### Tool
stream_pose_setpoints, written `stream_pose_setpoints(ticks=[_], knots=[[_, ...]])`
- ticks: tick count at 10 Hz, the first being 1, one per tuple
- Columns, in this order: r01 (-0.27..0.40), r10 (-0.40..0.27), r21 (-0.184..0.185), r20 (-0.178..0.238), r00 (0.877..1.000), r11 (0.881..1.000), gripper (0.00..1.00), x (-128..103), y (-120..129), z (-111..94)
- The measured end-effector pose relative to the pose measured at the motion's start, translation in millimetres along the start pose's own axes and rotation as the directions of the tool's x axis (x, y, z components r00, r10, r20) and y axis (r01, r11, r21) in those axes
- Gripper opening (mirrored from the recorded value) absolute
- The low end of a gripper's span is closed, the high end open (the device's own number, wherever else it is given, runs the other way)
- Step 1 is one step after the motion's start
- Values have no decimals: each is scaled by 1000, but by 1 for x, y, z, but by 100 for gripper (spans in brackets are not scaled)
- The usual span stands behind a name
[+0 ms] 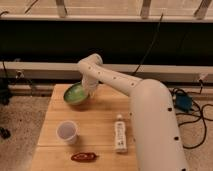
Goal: Pick up the ceramic bowl
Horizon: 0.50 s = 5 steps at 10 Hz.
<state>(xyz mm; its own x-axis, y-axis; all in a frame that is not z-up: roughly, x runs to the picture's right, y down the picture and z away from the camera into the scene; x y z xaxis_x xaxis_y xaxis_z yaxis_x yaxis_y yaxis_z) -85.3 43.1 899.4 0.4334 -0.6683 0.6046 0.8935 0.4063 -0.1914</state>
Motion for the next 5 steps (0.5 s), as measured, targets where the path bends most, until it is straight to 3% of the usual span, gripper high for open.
stream_pose_setpoints(ticks=[5], knots=[[14,-14,6,10,1000,1000,0,1,4,-24]])
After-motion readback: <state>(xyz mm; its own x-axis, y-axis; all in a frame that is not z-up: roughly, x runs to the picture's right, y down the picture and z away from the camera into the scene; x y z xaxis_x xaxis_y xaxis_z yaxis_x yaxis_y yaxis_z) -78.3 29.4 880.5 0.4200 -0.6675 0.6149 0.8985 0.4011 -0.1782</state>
